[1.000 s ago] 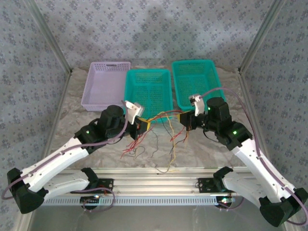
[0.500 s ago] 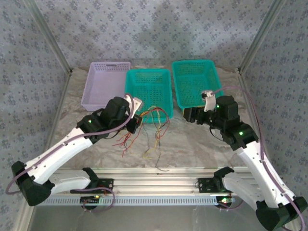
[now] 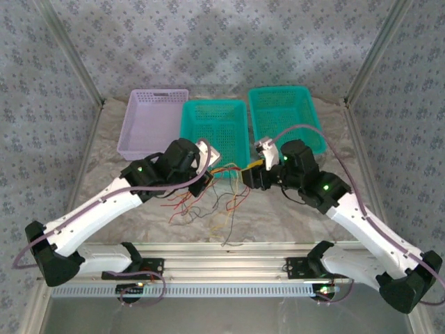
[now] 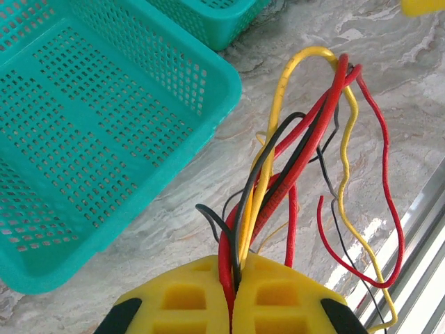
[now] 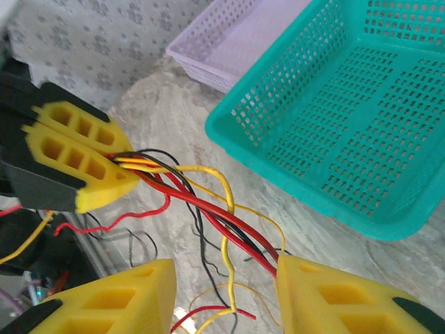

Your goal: Untangle the cables

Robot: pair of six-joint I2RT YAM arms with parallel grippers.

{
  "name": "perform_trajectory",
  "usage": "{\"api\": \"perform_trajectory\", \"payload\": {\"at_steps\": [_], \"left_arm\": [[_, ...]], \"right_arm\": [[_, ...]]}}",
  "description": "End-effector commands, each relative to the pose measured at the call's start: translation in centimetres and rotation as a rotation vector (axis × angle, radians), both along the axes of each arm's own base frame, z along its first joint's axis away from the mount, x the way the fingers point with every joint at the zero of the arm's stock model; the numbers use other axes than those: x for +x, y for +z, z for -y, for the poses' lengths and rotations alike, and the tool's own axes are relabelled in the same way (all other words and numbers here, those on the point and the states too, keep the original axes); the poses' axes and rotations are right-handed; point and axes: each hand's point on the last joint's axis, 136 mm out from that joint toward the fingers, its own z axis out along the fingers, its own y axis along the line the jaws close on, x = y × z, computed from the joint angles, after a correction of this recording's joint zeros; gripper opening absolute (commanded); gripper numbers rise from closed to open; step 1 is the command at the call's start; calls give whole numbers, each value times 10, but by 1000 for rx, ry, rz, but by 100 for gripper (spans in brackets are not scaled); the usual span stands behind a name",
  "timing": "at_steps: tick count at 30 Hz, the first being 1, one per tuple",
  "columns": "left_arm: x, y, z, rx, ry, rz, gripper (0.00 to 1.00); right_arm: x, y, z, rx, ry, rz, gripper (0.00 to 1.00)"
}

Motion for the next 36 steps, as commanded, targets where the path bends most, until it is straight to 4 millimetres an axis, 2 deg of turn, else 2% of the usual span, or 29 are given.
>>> {"api": "perform_trajectory", "payload": {"at_steps": [1, 6, 10, 15, 18, 19, 20, 27, 29, 30, 31, 32, 34, 36], "left_arm": [[-3, 12, -1, -7, -22, 27, 0], [-1, 14, -2, -8, -15, 35, 0], [-1, 16, -3, -12, -8, 45, 0], [-1, 16, -7, -6, 0, 52, 0], [-2, 18, -9, -10, 4, 58, 0], [-2, 18, -9, -12, 4, 58, 0], [-3, 18, -10, -13, 3, 57, 0], [-8, 19, -13, -37, 4, 55, 0], [-11, 21, -12, -56, -8, 51, 0], [-13, 21, -12, -62, -13, 45, 0], [-13, 20, -11, -65, -14, 39, 0], [-14, 19, -10, -65, -17, 34, 0], [-14, 18, -9, -67, -20, 29, 0], [-14, 17, -9, -66, -18, 26, 0]], "right_arm": [[5, -4, 4, -127, -30, 70, 43], [-2, -25, -6, -202, 14, 44, 42], [3, -37, 0, -258, -33, 42, 36], [5, -41, 1, -274, -48, 36, 25], [7, -44, 4, -286, -66, 33, 9], [8, -45, 5, -290, -72, 33, 2], [9, -44, 6, -295, -82, 36, 0], [6, -28, 25, -238, -161, 69, 0], [1, -23, 24, -183, -137, 69, 0], [-2, -20, 21, -150, -113, 67, 7], [-7, -15, 16, -109, -74, 69, 25], [-11, -10, 10, -78, -33, 83, 34], [-18, -4, 2, -18, 22, 81, 46], [-22, -5, -5, 10, 65, 63, 46]]}}
